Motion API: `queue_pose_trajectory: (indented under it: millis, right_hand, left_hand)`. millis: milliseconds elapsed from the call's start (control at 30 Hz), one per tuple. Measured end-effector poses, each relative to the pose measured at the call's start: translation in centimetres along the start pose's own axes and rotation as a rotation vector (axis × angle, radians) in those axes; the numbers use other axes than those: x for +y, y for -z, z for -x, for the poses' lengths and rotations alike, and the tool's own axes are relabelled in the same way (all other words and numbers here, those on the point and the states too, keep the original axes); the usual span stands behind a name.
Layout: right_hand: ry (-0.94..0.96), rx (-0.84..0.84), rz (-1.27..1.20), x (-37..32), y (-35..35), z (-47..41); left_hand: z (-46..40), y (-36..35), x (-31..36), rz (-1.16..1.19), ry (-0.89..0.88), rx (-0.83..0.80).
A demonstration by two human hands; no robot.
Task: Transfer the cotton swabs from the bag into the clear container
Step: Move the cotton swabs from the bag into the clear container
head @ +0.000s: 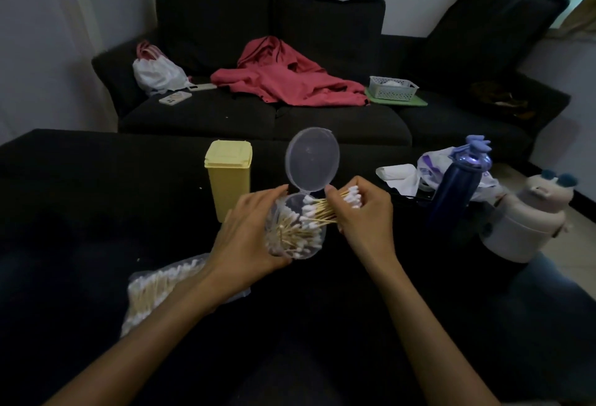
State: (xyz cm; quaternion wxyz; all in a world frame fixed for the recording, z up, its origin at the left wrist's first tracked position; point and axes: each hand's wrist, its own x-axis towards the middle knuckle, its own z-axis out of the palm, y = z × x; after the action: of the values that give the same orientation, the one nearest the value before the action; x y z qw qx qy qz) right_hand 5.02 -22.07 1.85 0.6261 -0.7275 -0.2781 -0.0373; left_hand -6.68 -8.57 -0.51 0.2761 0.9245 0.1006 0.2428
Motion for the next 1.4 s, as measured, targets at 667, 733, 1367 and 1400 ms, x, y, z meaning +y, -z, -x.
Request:
queue_pose_trajectory:
  millis: [667, 733, 1367, 1400]
  right_hand:
    - [0.472, -0.143, 0.315, 1.0, -3.5, 2.6]
    - [0.310, -0.222, 0.214, 1.0, -4.1, 2.7]
    - [0.152, -0.861, 0.705, -0.5, -3.5, 2.0]
    - [0.133, -0.847, 0.669, -0.5, -3.4, 1.9]
  left_hand:
    - [1.2, -0.4, -1.2, 0.243, 0.087, -0.037]
    - [1.1, -0.3, -1.3, 0.245, 0.107, 0.000]
    - [1.7, -0.4, -1.2, 0.181, 0.102, 0.030]
    - [1.7, -0.4, -1.3, 0.200, 0.109, 0.050]
